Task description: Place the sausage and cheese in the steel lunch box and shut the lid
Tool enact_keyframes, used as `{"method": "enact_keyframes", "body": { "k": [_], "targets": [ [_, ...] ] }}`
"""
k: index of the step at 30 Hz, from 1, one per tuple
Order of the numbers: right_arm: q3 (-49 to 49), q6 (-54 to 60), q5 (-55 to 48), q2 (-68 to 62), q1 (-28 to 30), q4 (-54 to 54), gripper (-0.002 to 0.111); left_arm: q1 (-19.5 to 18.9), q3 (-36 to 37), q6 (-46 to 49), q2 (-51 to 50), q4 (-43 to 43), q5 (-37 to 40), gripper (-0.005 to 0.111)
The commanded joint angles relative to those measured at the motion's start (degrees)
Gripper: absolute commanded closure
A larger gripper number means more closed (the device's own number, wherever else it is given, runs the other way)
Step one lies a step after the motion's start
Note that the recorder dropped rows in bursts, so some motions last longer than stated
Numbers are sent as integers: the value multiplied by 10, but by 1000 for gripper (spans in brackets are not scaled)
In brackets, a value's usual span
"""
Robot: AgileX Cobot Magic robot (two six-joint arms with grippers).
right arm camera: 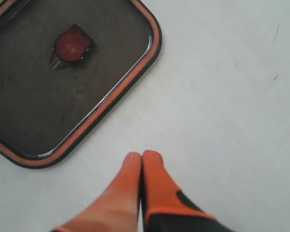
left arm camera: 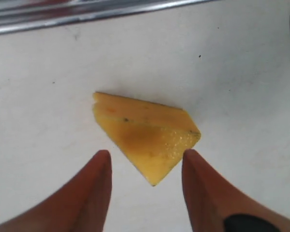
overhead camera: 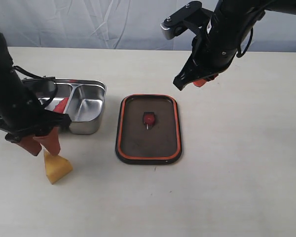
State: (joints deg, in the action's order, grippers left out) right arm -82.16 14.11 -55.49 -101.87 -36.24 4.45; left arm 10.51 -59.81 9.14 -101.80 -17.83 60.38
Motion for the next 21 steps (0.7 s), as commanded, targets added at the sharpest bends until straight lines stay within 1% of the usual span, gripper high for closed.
{"method": "enact_keyframes", "body": {
  "k": [1, 5, 8, 11, 13, 16, 18, 21],
  "targets": [
    [0, 1, 8, 5, 3, 5, 108, 35, -3, -63, 2, 36, -17, 62],
    [0, 1, 8, 5, 3, 5, 108, 56, -3, -109, -7, 78, -27, 62],
    [0, 1, 7, 5, 3, 4, 108, 57, -3, -132, -16, 84, -27, 62],
    [0, 1, 7, 5, 3, 1, 108, 57, -3, -130, -19, 87, -17, 61],
    [0, 1, 5, 5, 3, 1, 108, 57, -3, -108, -19, 92, -3, 58],
    [0, 1, 5, 5, 3, 1, 108, 57, -3, -28, -19, 94, 22, 51],
    [0, 1, 5, 5, 3, 1, 108, 57, -3, -15, -19, 94, 42, 49],
    [0, 1, 5, 5, 3, 1, 108, 57, -3, -6, -19, 94, 46, 47]
  ]
}}
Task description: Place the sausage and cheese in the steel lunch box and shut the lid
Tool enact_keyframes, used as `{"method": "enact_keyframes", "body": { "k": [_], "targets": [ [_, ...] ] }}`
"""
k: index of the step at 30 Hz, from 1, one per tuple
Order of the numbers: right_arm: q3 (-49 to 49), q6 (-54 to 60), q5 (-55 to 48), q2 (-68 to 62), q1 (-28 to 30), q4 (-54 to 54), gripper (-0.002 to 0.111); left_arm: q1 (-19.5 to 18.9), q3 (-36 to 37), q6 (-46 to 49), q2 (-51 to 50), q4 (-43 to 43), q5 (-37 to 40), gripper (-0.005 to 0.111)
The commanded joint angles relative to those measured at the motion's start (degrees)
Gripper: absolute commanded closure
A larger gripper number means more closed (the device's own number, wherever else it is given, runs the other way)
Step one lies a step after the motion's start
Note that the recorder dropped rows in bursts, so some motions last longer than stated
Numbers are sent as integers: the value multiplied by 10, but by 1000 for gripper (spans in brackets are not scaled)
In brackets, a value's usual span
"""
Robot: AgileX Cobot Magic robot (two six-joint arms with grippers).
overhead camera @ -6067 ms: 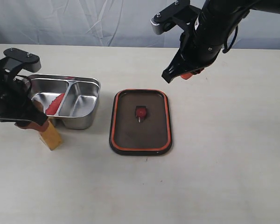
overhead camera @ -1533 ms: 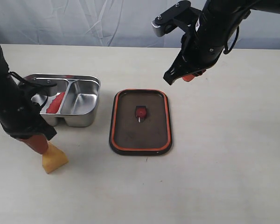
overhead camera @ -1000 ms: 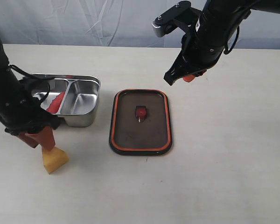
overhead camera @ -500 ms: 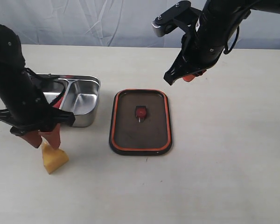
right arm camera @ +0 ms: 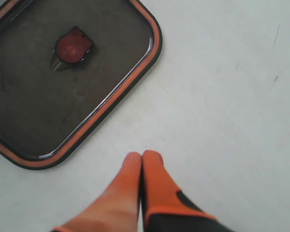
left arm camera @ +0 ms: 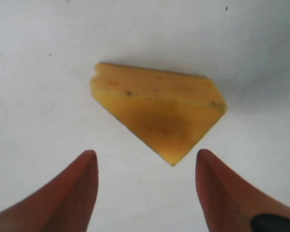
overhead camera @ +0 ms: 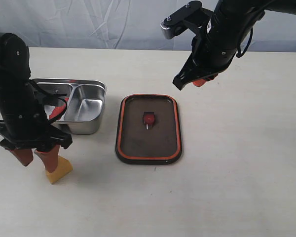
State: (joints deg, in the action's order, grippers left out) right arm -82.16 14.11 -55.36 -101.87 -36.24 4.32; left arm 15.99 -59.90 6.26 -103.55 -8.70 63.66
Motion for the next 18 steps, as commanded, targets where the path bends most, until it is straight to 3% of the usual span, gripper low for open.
{"method": "enact_keyframes", "body": {
  "k": [1, 6, 9, 14, 16, 18],
  "targets": [
    [0, 1, 4, 5, 3, 2, 108, 2, -2, 26, -1, 2, 14, 47],
    [0, 1, 4, 5, 3, 2, 108, 2, -2, -92, -1, -18, -39, 47],
    [0, 1, 4, 5, 3, 2, 108, 2, -2, -106, -1, -68, -75, 47],
    [0, 1, 2, 5, 3, 2, 108, 2, -2, -106, -1, -56, -48, 66],
    [0, 1, 4, 5, 3, 2, 108, 2, -2, -106, -1, -54, -39, 62],
    [0, 1, 9, 5, 3, 2, 108, 2, -2, -106, -1, -54, -23, 46]
  ]
}}
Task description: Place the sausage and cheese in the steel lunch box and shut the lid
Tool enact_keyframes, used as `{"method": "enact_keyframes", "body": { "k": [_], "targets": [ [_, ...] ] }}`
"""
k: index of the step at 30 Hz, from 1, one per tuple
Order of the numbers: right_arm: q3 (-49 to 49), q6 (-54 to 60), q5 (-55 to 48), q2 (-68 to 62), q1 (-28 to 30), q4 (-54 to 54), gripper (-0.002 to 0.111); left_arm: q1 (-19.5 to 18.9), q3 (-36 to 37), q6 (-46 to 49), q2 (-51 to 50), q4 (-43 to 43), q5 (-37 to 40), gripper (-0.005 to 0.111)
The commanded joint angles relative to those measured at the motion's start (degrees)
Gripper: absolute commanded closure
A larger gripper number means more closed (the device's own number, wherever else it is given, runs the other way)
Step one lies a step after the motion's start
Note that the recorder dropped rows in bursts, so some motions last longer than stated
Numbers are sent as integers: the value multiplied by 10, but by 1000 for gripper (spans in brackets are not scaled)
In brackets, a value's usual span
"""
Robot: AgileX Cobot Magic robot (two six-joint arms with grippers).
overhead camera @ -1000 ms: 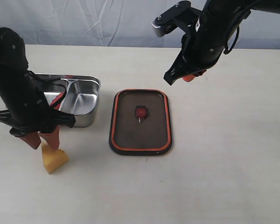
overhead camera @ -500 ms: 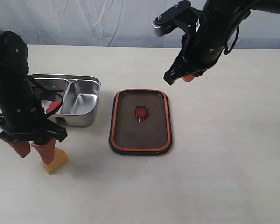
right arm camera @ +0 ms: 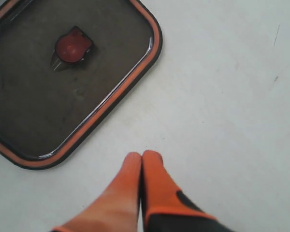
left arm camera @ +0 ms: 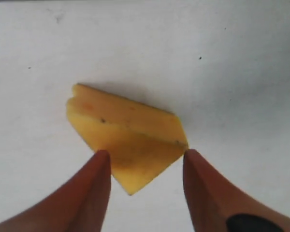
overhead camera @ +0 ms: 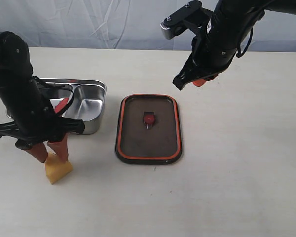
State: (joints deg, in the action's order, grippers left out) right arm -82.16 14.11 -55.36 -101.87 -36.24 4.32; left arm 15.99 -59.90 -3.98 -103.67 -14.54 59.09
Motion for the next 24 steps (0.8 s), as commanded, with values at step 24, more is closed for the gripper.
{"method": "enact_keyframes", "body": {
  "k": [24],
  "targets": [
    [0, 1, 17, 5, 3, -6, 108, 2, -2, -78, -54, 43, -19, 29]
  ]
}}
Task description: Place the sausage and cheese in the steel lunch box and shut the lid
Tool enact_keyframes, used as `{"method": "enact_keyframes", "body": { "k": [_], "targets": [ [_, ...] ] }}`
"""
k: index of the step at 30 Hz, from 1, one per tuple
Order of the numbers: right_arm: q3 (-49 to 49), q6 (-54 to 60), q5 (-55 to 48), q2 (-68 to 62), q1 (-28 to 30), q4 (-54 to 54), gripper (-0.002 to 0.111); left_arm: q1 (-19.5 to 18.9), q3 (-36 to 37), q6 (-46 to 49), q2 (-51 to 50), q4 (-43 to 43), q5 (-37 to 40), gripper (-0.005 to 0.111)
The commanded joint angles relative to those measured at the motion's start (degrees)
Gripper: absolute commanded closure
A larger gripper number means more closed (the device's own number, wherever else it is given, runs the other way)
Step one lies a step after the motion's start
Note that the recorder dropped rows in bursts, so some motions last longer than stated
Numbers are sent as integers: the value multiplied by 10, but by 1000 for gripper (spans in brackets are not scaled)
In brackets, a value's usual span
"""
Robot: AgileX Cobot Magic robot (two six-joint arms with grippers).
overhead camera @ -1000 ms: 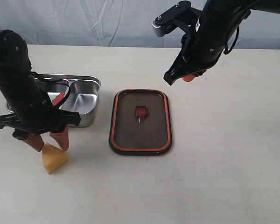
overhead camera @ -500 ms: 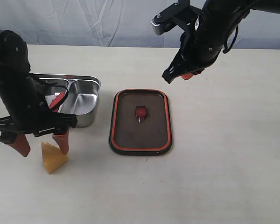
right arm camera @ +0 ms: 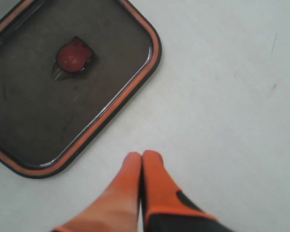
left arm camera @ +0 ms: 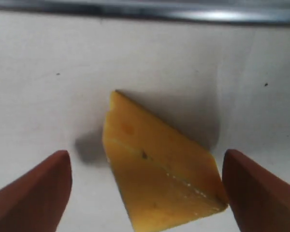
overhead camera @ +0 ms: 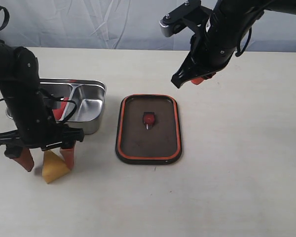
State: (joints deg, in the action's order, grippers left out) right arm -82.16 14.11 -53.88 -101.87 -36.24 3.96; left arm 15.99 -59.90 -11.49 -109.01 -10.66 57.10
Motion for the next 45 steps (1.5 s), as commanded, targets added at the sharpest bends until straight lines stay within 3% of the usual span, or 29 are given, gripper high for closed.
{"method": "enact_keyframes", "body": {
  "k": [1, 13, 36, 45],
  "targets": [
    [0, 1, 2, 5, 3, -2, 108, 2, -2, -3, -1, 4, 4, 32],
    [0, 4, 2, 5, 3, -2, 108, 2, -2, 37, -1, 5, 37, 106],
    [0, 4, 2, 5, 3, -1, 108, 2, -4, 65, 100, 1, 41, 107],
    [0, 4, 2, 5, 3, -1, 108, 2, -59, 76, 117, -2, 23, 107]
  ]
}}
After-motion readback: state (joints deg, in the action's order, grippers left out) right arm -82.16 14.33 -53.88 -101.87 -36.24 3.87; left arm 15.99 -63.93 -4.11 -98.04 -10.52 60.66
